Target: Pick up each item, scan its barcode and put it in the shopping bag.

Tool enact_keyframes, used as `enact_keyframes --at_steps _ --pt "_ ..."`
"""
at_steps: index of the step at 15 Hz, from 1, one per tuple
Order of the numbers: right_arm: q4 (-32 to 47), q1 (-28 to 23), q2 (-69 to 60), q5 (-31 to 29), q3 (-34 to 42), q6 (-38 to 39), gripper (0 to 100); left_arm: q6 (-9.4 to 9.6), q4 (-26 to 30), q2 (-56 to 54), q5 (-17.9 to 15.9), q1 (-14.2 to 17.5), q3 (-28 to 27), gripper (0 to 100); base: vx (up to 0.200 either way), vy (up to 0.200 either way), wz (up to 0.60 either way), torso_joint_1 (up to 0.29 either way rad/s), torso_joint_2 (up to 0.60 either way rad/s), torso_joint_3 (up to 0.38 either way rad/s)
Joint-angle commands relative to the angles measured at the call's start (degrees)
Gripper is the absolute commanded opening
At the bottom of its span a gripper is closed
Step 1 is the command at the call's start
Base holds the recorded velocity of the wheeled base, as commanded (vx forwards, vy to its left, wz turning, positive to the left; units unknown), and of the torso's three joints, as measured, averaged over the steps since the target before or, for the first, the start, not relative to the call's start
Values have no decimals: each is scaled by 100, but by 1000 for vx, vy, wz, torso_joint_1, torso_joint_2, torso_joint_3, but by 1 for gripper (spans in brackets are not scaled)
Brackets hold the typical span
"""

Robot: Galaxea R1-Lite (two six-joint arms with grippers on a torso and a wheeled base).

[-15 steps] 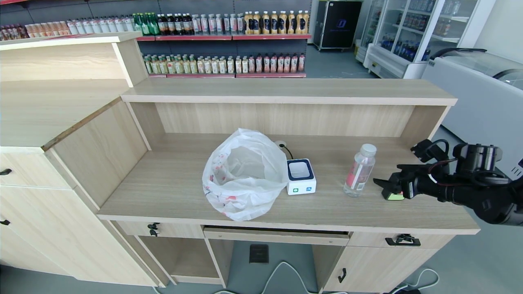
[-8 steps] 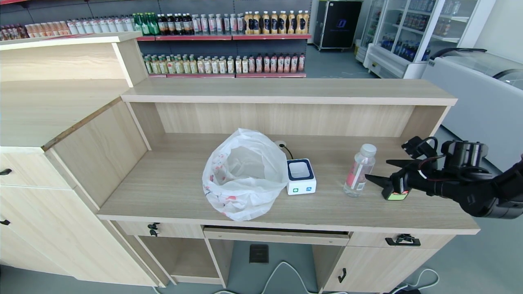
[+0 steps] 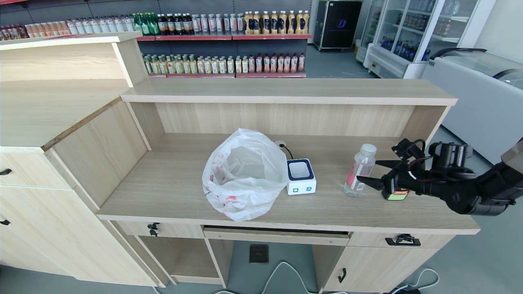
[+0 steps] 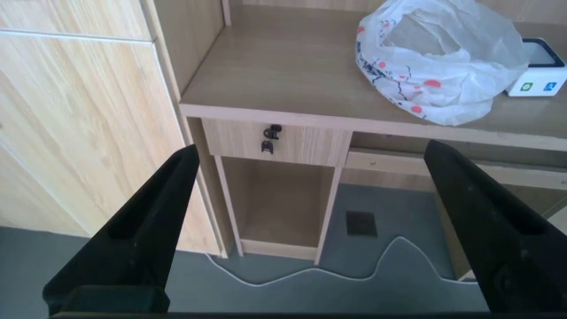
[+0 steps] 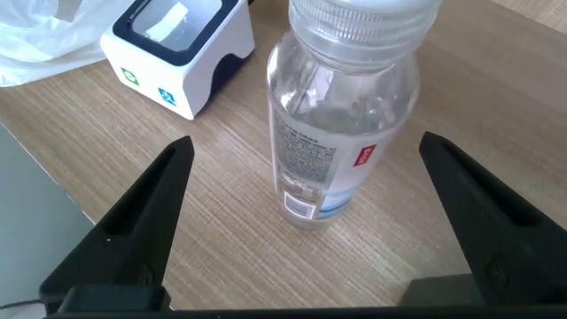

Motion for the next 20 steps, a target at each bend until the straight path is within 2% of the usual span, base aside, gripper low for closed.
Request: enact_keyframes --at_steps 1,20 --pt "-2 70 161 53 -164 6 100 0 -1 2 5 4 0 100 0 0 0 0 0 0" --pt "-2 351 1048 114 -1175 94 100 0 -1 2 -3 4 0 100 0 0 0 0 0 0"
